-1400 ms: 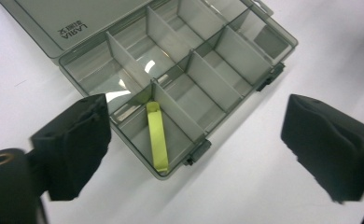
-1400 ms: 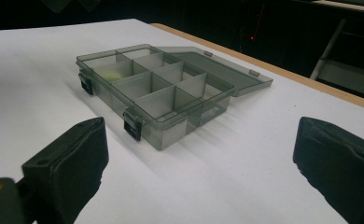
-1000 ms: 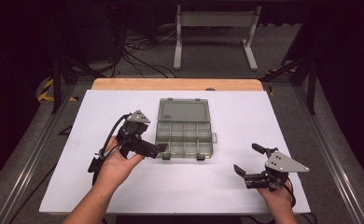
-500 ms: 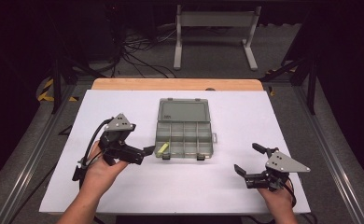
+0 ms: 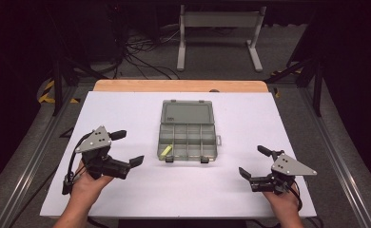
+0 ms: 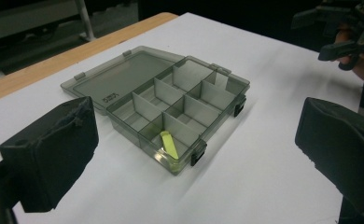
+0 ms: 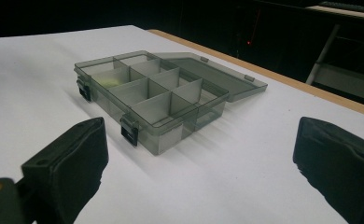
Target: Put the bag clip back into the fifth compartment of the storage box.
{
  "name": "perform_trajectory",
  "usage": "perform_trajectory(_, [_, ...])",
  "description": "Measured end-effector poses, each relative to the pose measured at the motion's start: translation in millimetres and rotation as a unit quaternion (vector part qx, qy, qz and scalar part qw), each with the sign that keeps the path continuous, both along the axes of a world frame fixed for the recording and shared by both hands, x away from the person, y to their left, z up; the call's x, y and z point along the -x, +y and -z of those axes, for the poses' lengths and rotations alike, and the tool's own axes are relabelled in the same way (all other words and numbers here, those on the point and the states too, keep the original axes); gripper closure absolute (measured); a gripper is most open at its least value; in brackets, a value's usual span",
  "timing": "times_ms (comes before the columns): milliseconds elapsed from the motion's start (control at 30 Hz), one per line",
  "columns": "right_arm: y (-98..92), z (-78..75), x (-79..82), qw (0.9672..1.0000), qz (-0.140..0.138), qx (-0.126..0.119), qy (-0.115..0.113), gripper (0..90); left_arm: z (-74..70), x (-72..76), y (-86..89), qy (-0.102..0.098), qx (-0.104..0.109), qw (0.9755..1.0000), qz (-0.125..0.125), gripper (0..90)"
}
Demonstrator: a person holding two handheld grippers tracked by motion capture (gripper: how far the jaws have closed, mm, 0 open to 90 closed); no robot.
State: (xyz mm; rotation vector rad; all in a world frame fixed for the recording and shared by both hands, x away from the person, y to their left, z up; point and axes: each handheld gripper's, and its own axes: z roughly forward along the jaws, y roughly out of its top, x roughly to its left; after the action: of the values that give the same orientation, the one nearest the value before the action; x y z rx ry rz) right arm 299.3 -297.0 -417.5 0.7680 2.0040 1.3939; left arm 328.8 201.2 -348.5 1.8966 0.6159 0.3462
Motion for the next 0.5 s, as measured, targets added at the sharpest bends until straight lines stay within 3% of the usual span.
perform_trajectory(167, [-0.1,-0.4,0.9,1.0000,0.002,0.000,0.000,3.9,6.7,7.0,15.7,-0.021,0.030,0.9993,-0.004,0.0])
perform_trajectory(367, [0.1,-0.3,0.9,1.0000,0.002,0.000,-0.001,3.9,15.9,15.5,32.2,-0.043,0.042,0.9980,-0.017,0.0])
perform_trajectory(500, [0.2,-0.2,1.1,1.0000,0.001,0.000,0.000,3.9,27.8,19.8,42.5,-0.047,0.058,0.9971,-0.014,0.0])
